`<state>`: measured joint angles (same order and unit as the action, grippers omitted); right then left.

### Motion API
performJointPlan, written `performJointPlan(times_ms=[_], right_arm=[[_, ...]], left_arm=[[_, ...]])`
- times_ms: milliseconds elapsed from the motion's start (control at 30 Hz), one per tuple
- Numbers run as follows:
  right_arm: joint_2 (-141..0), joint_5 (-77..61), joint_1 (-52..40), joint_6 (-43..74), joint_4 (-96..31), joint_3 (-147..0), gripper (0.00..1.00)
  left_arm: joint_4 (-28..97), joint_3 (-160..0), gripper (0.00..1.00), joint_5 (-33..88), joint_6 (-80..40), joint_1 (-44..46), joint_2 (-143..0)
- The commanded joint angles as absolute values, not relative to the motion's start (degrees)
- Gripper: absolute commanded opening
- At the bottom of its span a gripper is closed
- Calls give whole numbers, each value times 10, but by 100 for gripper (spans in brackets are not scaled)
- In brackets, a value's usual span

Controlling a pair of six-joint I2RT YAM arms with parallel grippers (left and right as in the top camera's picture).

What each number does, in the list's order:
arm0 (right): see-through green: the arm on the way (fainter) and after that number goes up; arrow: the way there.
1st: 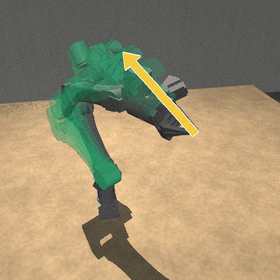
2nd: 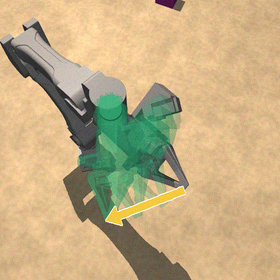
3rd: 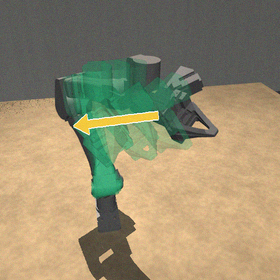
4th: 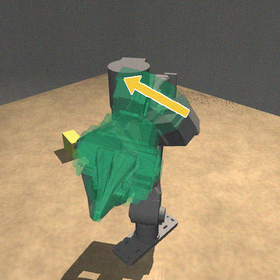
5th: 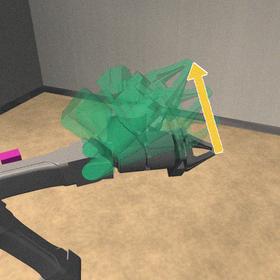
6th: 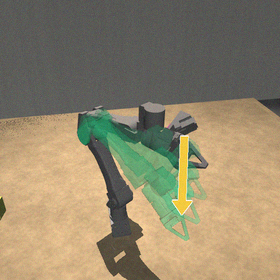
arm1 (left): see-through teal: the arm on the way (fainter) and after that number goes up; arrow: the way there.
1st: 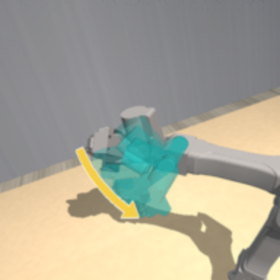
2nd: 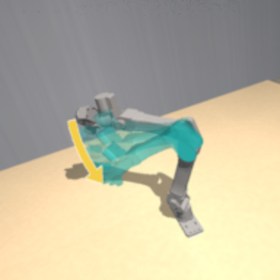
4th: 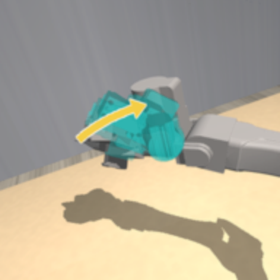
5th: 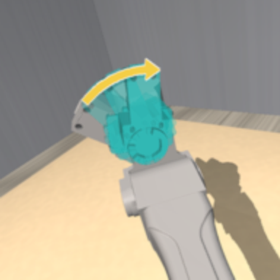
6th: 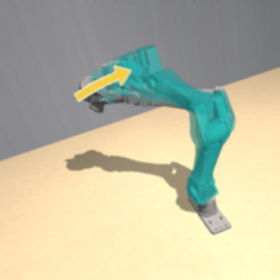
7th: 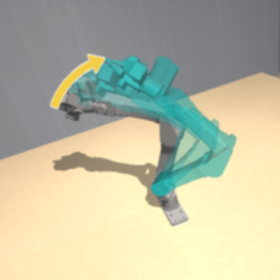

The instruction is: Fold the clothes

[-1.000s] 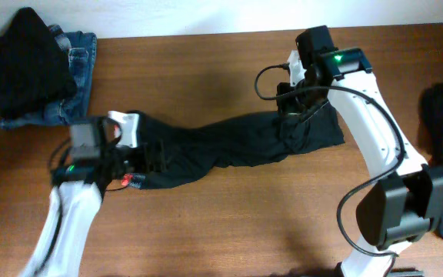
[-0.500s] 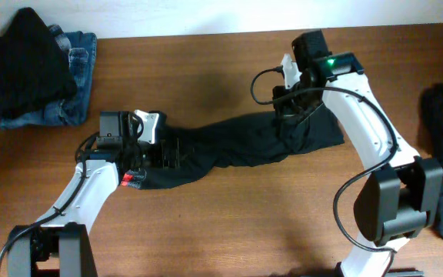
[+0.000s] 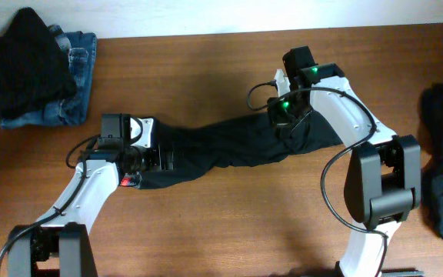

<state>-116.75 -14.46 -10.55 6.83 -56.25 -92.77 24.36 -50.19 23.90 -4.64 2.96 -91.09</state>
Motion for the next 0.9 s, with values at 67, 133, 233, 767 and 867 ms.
performJointPlan(times_ms=[67,133,233,767,867], right_arm=[[-1170,-144,-109,62,-554,-925,4],[-1170,-144,-109,62,-553,-925,4],[-1170,-144,-109,62,-555,-925,4],[-1213,-143,-109,57,-566,-924,4],[-1224,-143,-109,49,-569,-924,4]], left_arm=[[242,-505,60,228,-53,30,-911],[241,-505,18,228,-54,30,-911],[241,-505,1,229,-54,30,-911],[294,-505,1,226,-64,30,-911],[297,-505,1,226,-69,30,-911]])
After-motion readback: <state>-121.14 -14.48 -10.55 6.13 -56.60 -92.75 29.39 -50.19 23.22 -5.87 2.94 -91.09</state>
